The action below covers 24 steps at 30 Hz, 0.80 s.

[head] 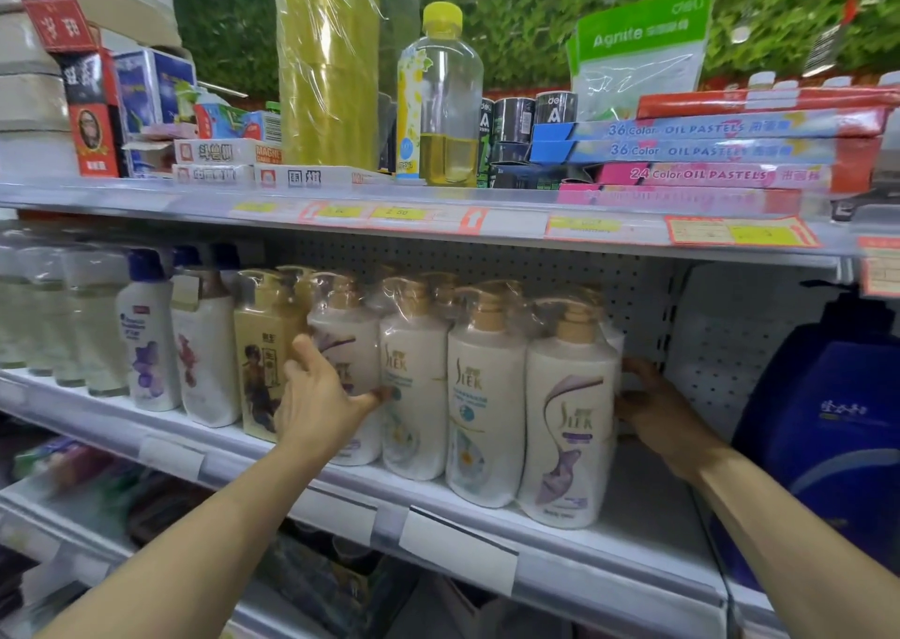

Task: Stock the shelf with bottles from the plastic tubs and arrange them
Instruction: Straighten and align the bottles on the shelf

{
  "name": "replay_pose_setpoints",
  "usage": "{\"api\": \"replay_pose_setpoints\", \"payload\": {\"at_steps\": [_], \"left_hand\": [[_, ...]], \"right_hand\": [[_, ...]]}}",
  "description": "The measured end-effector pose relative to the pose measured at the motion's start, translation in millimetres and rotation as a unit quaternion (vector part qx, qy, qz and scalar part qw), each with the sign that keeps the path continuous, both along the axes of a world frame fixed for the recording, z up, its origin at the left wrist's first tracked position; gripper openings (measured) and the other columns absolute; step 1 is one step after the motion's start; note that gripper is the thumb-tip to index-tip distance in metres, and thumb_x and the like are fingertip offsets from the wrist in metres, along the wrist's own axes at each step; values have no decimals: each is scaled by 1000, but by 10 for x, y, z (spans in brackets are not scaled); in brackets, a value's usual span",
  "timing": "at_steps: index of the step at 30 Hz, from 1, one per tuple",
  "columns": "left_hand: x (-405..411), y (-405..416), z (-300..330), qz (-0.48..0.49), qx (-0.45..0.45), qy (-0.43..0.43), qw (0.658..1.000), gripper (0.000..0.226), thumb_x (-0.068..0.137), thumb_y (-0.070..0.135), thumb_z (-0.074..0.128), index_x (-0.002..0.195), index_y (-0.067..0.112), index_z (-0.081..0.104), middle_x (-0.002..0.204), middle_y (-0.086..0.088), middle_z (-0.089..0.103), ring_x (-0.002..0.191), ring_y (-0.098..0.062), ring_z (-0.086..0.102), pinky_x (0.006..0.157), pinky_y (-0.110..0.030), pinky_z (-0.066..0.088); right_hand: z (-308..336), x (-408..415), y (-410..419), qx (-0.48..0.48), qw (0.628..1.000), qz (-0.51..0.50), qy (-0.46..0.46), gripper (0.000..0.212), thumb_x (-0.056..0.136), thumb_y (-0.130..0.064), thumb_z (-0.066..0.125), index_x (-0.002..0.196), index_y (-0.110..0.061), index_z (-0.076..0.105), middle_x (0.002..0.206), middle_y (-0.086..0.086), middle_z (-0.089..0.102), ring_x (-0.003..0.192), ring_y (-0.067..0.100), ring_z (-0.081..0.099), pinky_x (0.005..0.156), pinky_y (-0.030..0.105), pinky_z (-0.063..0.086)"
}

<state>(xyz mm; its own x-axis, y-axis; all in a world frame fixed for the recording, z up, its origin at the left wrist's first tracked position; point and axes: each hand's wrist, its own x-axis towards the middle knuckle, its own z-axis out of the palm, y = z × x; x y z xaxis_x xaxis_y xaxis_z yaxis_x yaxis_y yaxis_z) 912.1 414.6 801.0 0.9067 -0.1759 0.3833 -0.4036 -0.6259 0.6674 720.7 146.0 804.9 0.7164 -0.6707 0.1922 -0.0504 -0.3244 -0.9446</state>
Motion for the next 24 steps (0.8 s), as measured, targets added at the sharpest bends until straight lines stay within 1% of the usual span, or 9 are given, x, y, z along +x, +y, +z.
{"api": "replay_pose_setpoints", "payload": {"at_steps": [3,7,11,13,15,18,19,21,24], "left_hand": [[-8,2,4,-2,4,1,1000,101,66,56,79,130,16,12,125,-15,35,103,-35,50,83,-52,51],[-35,4,8,-2,-1,5,1000,100,69,52,79,133,16,11,128,-16,37,107,-37,51,86,-52,49],[-91,12,-46,-8,7,-6,1000,100,74,47,76,139,17,6,134,-16,35,113,-39,50,86,-50,45],[-134,19,-88,-12,12,-15,1000,101,75,44,77,141,20,4,138,-17,32,117,-38,48,88,-51,46],[-195,25,-129,-17,14,-25,999,102,75,43,77,142,22,4,143,-16,27,123,-37,44,94,-51,45],[-333,16,-189,-14,17,-59,998,104,75,46,76,146,18,6,147,-15,19,129,-35,35,102,-48,39],[-392,1,-206,-14,22,-70,997,104,75,47,75,146,16,7,147,-15,17,130,-34,32,104,-47,37],[-509,-50,-253,-21,38,-84,996,103,75,49,74,146,13,9,147,-16,16,131,-33,28,106,-44,34],[-667,-152,-334,-48,56,-85,994,104,75,51,73,147,12,8,145,-14,17,134,-31,24,110,-43,30]], "right_hand": [[-27,-14,14,-6,1000,1,1,52,88,-18,64,135,-26,44,103,-16,55,102,19,58,92,48,50],[-77,-19,48,-30,999,-5,26,58,88,-29,63,140,-35,36,123,-3,54,112,23,57,94,51,49],[-98,-19,62,-24,999,0,25,62,89,-30,63,142,-39,32,132,-2,53,117,25,55,97,53,47],[-101,-29,108,-13,1000,1,23,62,91,-26,61,144,-36,31,138,1,50,121,25,52,101,52,44],[-129,-73,163,8,1000,-13,7,59,92,-17,56,145,-30,32,141,4,47,124,25,48,105,49,39],[-154,-234,282,91,995,11,-50,62,89,-8,55,143,-28,34,144,4,43,123,22,44,107,43,33],[-167,-297,323,105,992,37,-57,66,86,-5,56,143,-29,33,143,2,43,122,20,45,108,42,32],[-204,-365,361,59,995,78,-8,82,83,-2,62,147,-34,24,146,-3,38,127,18,41,110,44,32],[-243,-359,389,-22,996,57,59,103,75,-5,75,148,-40,11,150,-3,30,135,22,35,109,49,34]]}}
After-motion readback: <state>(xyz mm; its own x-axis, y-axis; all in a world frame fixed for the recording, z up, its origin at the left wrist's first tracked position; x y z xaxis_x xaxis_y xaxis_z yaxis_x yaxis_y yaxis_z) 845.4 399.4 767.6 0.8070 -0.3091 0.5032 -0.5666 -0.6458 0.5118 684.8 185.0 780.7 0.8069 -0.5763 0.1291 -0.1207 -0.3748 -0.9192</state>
